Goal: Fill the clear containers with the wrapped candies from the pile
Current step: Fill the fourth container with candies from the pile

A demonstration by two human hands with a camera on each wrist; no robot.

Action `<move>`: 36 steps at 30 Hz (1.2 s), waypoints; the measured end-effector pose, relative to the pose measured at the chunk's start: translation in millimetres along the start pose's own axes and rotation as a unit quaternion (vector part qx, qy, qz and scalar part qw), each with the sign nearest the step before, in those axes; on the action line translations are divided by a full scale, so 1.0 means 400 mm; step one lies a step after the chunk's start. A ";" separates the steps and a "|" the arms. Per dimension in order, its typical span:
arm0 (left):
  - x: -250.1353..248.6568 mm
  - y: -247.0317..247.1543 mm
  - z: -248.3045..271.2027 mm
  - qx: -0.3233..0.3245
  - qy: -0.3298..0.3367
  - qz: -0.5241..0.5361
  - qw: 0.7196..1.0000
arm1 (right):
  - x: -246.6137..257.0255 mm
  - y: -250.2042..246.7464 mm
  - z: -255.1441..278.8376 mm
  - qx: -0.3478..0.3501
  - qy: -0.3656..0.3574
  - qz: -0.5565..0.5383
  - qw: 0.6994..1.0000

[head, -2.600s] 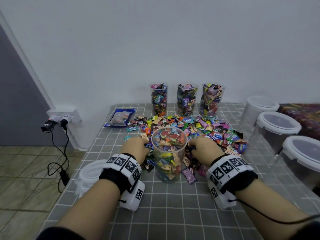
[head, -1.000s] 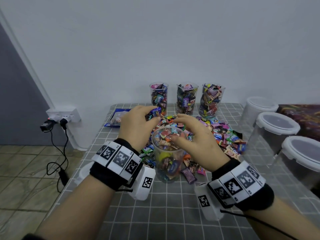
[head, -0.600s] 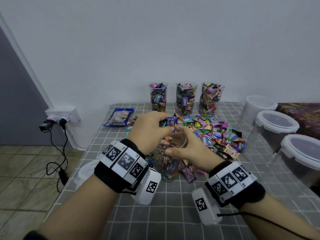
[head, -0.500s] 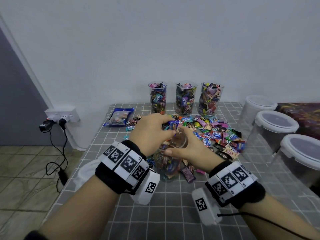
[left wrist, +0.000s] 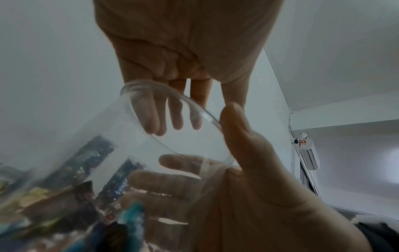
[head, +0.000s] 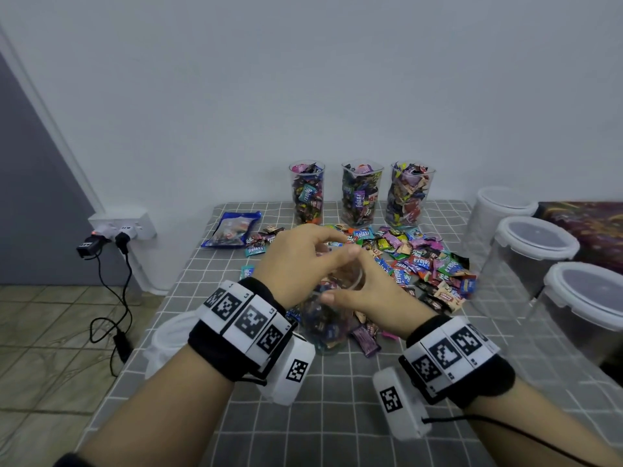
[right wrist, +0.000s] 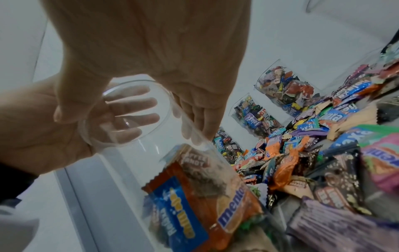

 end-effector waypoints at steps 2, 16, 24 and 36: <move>-0.005 -0.010 0.003 -0.051 0.018 0.007 0.999 | -0.004 -0.005 0.000 -0.011 0.008 0.027 1.000; 0.264 -0.001 0.031 0.082 -0.205 -0.192 0.956 | -0.044 -0.111 -0.053 -0.169 0.080 0.412 0.892; 0.353 0.090 0.045 0.301 -0.253 -0.252 0.884 | -0.129 -0.117 -0.116 -0.065 0.214 0.529 0.818; 0.284 0.100 0.040 0.345 -0.220 -0.283 0.867 | -0.133 -0.080 -0.139 -0.054 0.183 0.598 0.778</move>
Point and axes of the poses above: each hand's wrist, its own z-axis away from the middle knuckle, its own y-axis out of the palm, x = y × z, the point moved 4 cm from there along -z, towards the middle knuckle, and after that the axes turned 14 degrees about y, right-handed, at the moved point
